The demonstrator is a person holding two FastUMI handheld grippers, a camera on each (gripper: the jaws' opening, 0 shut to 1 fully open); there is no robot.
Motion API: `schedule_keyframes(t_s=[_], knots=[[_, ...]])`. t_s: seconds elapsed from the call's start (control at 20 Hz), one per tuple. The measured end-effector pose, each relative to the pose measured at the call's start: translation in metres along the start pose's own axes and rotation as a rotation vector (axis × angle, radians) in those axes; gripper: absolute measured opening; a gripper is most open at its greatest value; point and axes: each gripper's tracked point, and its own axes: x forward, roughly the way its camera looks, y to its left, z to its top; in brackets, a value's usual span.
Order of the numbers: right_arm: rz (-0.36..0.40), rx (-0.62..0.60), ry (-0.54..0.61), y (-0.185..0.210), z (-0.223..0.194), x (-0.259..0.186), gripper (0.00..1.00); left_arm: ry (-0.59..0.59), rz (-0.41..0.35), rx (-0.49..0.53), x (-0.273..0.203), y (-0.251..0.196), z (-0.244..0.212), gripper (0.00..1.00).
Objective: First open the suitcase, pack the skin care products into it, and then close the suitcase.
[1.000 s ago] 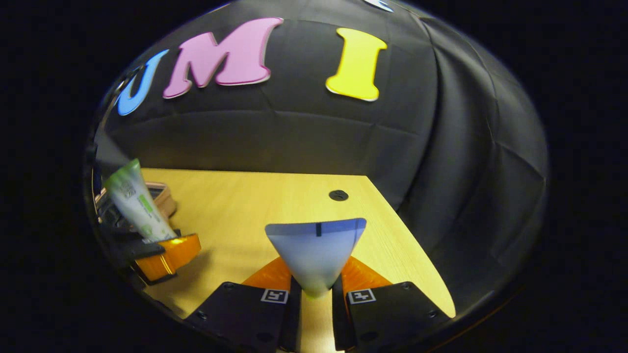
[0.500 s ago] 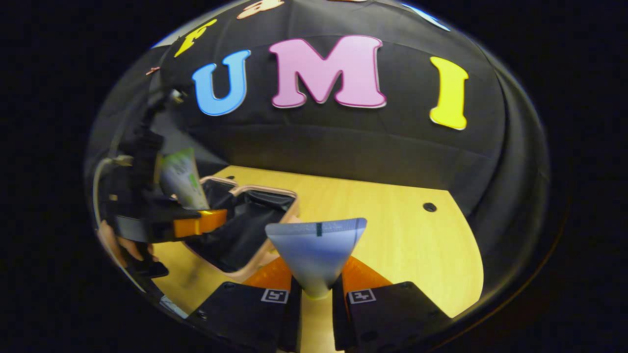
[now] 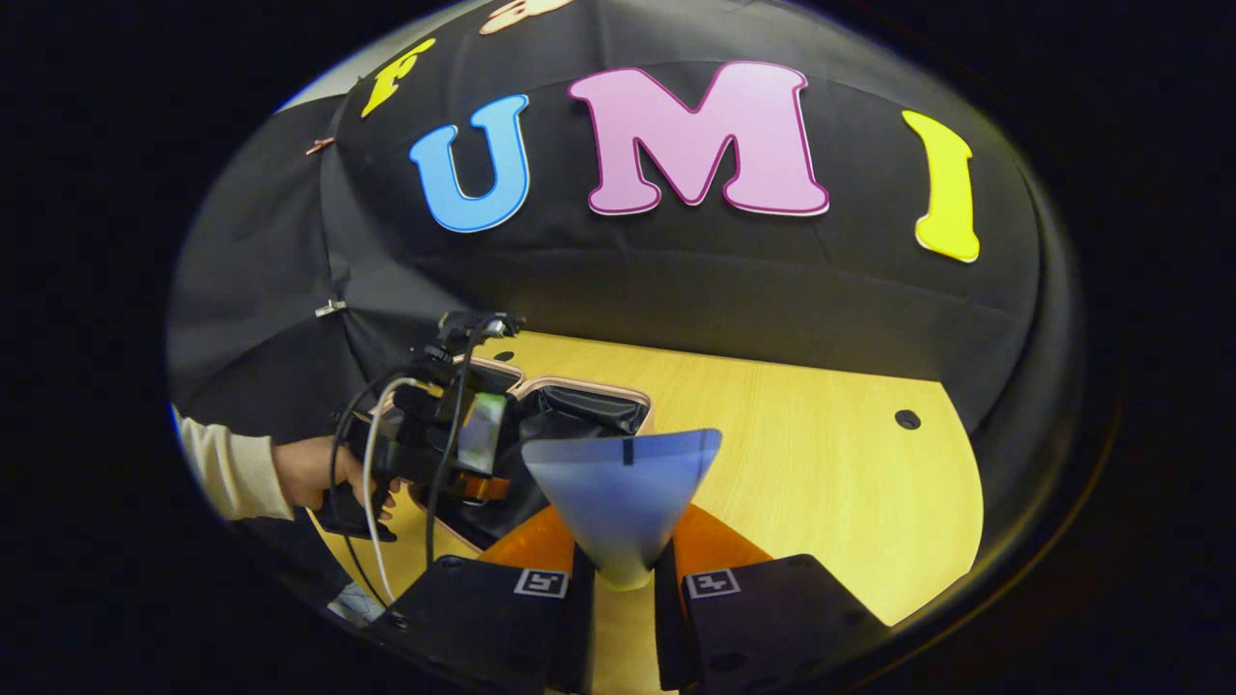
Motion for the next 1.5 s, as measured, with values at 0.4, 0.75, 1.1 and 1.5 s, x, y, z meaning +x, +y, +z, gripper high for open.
schedule_keyframes(t_s=[0.4, 0.75, 1.1, 1.5], knots=[[0.089, -0.035, 0.088, 0.024, -0.001, 0.024, 0.29, -0.049, 0.065, -0.099, -0.006, 0.015, 0.018, 0.71], [0.040, 0.020, 0.185, 0.060, -0.010, 0.083, 0.22, -0.493, 0.190, -0.143, -0.124, 0.092, 0.058, 0.98], [-0.107, 0.161, 0.487, 0.097, -0.098, 0.155, 0.23, -0.518, 0.389, -0.049, -0.155, 0.180, -0.017, 0.98], [-0.314, 0.215, 0.598, 0.092, -0.148, 0.187, 0.29, -0.503, 0.287, -0.073, -0.150, 0.175, -0.077, 0.98]])
